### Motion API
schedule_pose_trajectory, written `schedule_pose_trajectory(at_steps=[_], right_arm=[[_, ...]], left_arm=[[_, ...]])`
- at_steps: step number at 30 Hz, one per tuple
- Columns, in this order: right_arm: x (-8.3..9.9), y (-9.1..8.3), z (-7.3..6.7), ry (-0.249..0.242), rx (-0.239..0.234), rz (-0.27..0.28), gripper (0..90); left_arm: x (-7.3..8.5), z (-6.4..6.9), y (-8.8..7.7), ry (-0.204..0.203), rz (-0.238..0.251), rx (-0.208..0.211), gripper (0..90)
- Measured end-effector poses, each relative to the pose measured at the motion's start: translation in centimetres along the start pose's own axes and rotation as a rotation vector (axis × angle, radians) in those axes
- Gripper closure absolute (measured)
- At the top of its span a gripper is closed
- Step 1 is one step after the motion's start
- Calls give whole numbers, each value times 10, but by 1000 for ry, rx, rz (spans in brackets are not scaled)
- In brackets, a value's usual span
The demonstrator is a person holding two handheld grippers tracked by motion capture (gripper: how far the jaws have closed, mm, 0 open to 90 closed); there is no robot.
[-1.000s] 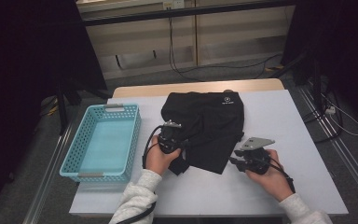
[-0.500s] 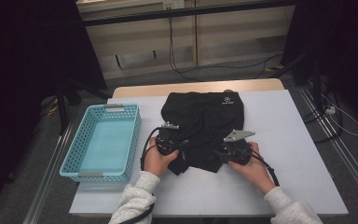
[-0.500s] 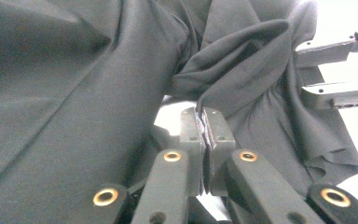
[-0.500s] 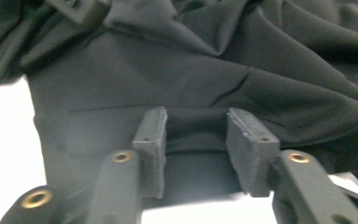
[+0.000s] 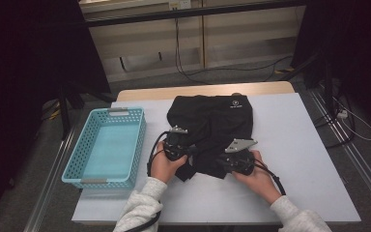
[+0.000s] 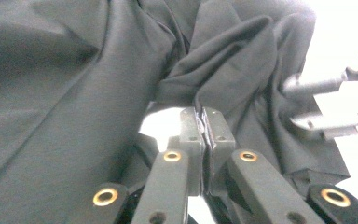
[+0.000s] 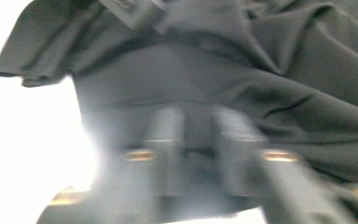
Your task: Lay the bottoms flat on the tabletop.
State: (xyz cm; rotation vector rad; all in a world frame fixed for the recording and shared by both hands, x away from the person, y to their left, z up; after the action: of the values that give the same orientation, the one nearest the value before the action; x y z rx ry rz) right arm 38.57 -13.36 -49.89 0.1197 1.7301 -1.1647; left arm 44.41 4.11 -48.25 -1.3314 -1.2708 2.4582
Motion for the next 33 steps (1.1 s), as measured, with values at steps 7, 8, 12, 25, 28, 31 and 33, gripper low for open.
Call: schedule_pose_trajectory(at_steps=[7,8,12,25,28,31,33], right_arm=[[1,-7,6,28,-36,-13,879],[1,-11,6,33,-44,-14,879],[4,-29,12,36,-55,-19,880],[40,-88,26,66,-47,-34,881],[49,-97,25,71,-63,-49,877],[56,-101,27,92,-63,-68,816],[56,-103,32,103,-36,-50,689]], left_arm=[[2,-3,-4,-15,5,-5,878],[2,-3,-4,-13,3,-3,878],[3,-5,-4,-17,-5,-12,879],[1,28,7,-15,-44,99,877],[-1,35,7,10,-41,108,863],[-3,34,3,26,-24,88,770],[-6,31,0,31,-2,74,673]])
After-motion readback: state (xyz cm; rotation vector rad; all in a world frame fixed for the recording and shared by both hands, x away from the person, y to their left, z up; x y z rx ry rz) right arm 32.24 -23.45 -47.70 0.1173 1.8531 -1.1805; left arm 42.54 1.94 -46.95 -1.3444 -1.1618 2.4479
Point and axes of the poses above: each handheld gripper's, and its own axes: y roughly forward along the jaws, x roughly out of its underside, z roughly to its right, the point moved 5 cm from there along y, roughly forward along the jaws, and after that the axes turned 1 degree about y, right-handed, at the moved point
